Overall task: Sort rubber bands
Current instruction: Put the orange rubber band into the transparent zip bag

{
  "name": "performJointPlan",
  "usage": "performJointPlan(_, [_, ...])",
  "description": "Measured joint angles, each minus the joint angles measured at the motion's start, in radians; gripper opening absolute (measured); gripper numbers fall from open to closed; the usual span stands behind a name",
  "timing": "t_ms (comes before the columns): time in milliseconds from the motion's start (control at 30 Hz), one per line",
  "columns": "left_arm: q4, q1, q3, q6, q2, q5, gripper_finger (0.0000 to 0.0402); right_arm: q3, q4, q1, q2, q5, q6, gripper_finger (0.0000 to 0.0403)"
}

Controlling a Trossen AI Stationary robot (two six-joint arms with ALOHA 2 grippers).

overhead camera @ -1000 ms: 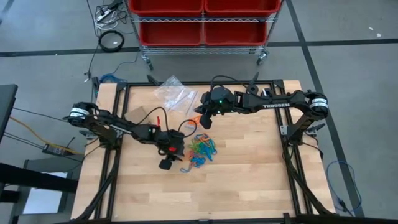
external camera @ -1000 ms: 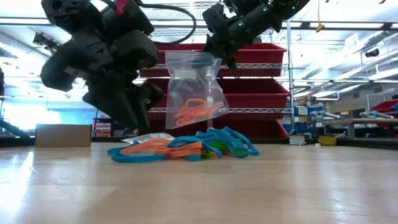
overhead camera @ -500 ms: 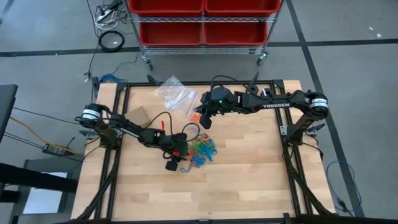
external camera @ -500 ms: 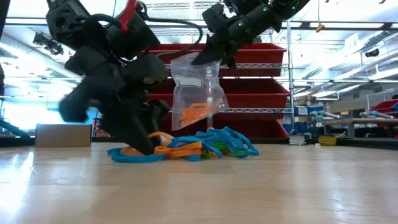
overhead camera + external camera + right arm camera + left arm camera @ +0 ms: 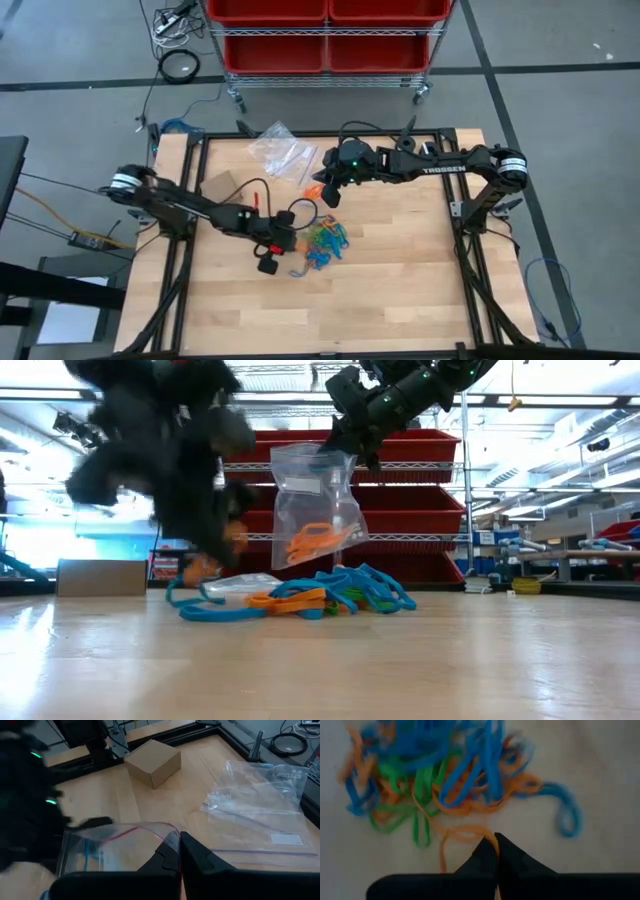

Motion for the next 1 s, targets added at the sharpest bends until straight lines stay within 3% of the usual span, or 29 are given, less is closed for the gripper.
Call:
performJointPlan(267, [-0.128,-0.052,0.170,0.085,-0.202,0.003,0.0002,0.000,0.010,0.000,0.000,0.000,0.003,0.0000])
performJointPlan(567, [-0.169,0.011,0.348,0.312,-0.259,-0.085,0.0004,0.000,0.024,0.005,0.000,-0.001,0.005,0.0000])
performJointPlan(833, [-0.139,0.225,0.352,0.380,-0.223,0.096,0.0005,0.000,0.028,0.009,0.000,-0.002,0.004,0.0000])
performJointPlan(933, [-0.117,0.277,0.352,0.395,-0.186,0.215,0.0005,0.000,0.029,0.009,0.000,-0.002,0.003,0.0000])
performJointPlan(1000, [-0.093,0.299,0.352,0.399,-0.160,0.240,0.0005,0.000,0.028,0.009,0.000,-0.002,0.003,0.0000])
